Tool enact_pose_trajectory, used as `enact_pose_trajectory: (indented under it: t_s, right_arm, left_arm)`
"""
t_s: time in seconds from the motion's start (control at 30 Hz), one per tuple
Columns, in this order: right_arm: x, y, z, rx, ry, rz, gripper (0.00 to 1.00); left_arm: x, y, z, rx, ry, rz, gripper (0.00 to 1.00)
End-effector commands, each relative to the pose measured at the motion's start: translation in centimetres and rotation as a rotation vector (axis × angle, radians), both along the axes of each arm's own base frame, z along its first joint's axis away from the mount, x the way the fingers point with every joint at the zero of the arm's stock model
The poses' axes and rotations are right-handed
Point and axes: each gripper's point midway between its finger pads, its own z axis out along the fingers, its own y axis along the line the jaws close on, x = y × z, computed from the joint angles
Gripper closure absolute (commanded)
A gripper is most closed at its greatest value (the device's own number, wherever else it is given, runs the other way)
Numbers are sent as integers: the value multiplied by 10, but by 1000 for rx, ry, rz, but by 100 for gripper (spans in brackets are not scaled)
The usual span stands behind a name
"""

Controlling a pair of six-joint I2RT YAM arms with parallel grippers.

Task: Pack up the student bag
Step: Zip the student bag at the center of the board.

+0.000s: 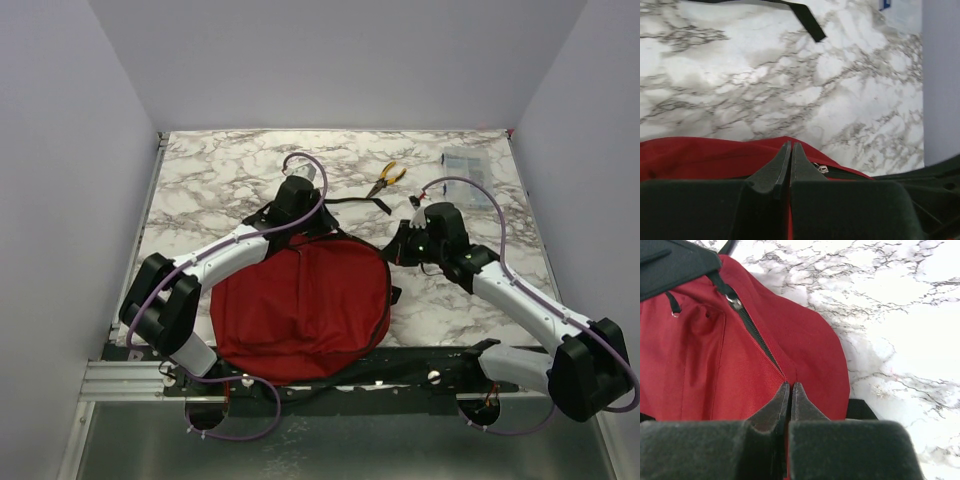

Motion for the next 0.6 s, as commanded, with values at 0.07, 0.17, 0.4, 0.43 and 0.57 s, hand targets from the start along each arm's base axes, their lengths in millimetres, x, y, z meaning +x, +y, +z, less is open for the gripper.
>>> enact_pose_trajectory:
  t_s: [0.07,0.17,0.4,0.43,0.57]
  right_arm:
    - [0,-19,-8,-41,11,-105,100]
    - [3,-16,-9,-38,6,-99,100]
    - [23,-13,-4,-49,-38,-116,100]
    - [27,-13,-2,-54,-47,-121,100]
    - [47,-17,3,-106,-72,-157,100]
  left_arm:
    - [17,51,-10,126,-22,123,100]
    - [14,42,-1,102,-32,61,100]
    - [-1,38,33,21,-77,-31,56]
    - [-3,40,39,20,-97,-32,48]
    - [-17,53,68,20,-164,-44,29]
